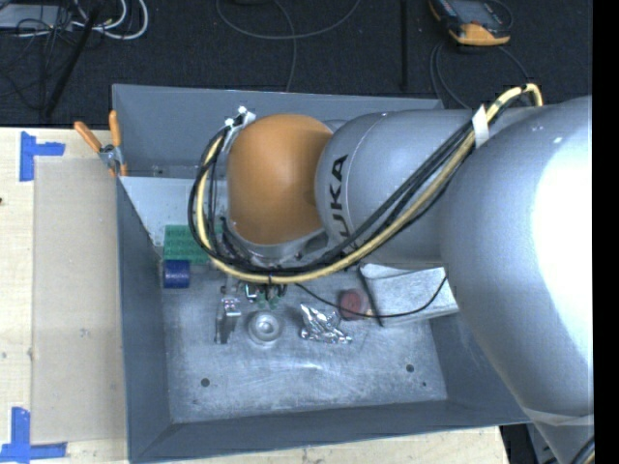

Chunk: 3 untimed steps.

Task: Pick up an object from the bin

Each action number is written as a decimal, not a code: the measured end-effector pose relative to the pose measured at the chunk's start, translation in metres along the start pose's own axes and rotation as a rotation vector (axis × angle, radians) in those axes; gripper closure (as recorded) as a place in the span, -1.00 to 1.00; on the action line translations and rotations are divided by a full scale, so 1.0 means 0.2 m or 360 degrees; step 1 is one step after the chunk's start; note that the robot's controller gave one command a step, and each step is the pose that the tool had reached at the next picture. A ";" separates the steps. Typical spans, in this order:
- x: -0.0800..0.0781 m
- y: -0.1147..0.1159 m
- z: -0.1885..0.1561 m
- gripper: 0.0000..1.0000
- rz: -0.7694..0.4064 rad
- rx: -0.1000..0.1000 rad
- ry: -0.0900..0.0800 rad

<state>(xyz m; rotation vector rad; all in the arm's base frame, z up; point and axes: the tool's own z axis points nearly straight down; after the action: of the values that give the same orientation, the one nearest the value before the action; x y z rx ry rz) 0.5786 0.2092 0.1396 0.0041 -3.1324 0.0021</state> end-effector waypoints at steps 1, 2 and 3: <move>0.04 -0.24 0.35 -1.00 -0.0018 -0.0006 -0.0018; 0.11 -0.70 0.34 -1.00 -0.0136 -0.0003 -0.0024; 0.15 -0.98 0.34 -1.00 -0.0155 -0.0003 -0.0025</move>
Offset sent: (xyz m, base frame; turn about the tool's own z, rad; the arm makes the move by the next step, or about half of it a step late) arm -0.0087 -0.0479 -0.0696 -0.0144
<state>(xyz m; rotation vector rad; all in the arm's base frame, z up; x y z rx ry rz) 0.5486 0.0135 0.0726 0.1570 -3.1439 -0.0013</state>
